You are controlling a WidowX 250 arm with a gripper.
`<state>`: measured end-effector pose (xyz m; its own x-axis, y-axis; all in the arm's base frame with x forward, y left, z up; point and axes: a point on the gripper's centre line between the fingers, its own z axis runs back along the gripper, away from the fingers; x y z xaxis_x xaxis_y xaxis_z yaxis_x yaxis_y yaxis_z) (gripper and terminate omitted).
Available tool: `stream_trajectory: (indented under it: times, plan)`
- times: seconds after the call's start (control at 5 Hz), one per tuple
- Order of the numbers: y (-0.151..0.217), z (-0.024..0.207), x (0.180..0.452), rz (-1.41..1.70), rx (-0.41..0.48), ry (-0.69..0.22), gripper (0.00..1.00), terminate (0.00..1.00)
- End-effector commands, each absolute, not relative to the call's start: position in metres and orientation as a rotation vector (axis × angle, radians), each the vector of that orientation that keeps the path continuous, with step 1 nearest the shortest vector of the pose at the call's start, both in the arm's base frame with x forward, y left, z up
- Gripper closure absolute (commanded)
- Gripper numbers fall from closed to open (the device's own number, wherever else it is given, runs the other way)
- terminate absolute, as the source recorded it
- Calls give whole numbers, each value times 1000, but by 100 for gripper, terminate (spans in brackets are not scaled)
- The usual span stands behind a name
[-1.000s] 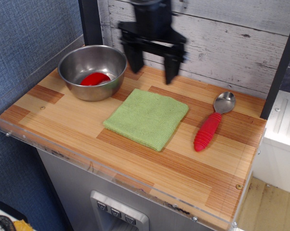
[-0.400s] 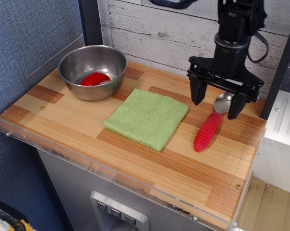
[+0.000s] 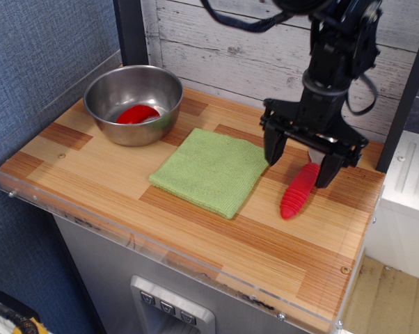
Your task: Place red spoon on top of green cloth.
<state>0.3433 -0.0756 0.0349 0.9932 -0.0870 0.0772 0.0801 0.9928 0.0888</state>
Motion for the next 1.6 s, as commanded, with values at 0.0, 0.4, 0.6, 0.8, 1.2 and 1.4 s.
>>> stream_trajectory:
  times: [0.0,0.4,0.6,0.8,1.2,1.4]
  plan:
    - [-76,30,345,-70,78,-136,0,0]
    - [-73,16,341,-46,26,-132,0,0]
    - [-72,15,340,-45,15,-146,100,0]
    - [-70,20,340,-45,9,-158,100,0]
    - [-75,62,341,-93,-47,-255,100,0]
    - [-64,89,333,-61,-85,-301,100,0]
